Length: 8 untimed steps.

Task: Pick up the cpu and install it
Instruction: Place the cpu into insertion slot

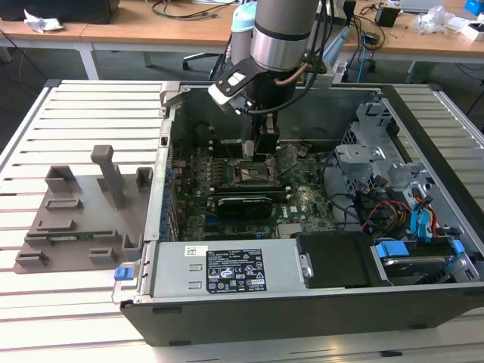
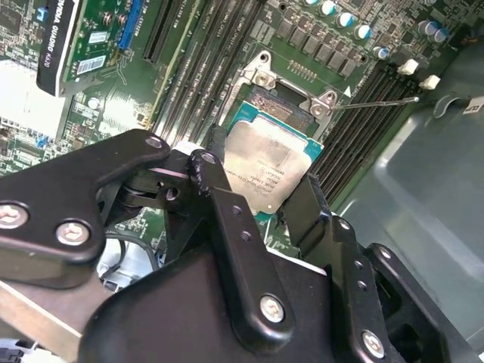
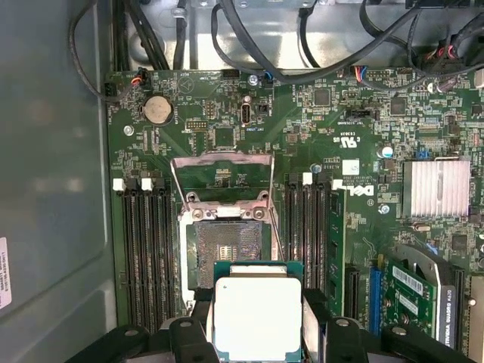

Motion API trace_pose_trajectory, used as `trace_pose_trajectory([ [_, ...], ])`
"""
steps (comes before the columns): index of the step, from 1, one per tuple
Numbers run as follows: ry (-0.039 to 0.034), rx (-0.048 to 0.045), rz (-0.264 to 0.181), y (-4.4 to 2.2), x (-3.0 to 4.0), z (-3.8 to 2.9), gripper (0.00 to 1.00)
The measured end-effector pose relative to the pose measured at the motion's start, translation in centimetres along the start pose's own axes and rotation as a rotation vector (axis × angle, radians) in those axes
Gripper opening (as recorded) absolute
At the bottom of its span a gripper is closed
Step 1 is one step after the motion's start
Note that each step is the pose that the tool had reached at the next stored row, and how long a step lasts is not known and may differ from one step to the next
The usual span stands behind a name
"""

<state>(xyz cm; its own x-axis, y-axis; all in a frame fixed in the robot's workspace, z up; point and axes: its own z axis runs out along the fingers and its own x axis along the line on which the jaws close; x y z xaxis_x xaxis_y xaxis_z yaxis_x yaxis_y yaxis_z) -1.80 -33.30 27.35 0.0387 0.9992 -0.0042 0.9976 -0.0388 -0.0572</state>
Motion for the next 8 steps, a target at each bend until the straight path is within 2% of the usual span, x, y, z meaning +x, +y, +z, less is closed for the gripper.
trace_pose_trajectory([
  [1, 0.0128, 0.0006, 0.005, 0.01, -0.01, 0.0, 0.55],
  [2, 0.0435, 0.0018, 0.003, 0.0, 0.0, 0.0, 0.55],
  [4, 0.0434, 0.002, -0.004, 0.0, 0.0, 0.0, 0.55],
  [6, 0.0312, 0.0025, -0.05, 0.0, 0.0, 0.01, 0.55],
  [8, 0.0307, 0.0025, -0.05, 0.0, 0.0, 0.0, 0.55],
])
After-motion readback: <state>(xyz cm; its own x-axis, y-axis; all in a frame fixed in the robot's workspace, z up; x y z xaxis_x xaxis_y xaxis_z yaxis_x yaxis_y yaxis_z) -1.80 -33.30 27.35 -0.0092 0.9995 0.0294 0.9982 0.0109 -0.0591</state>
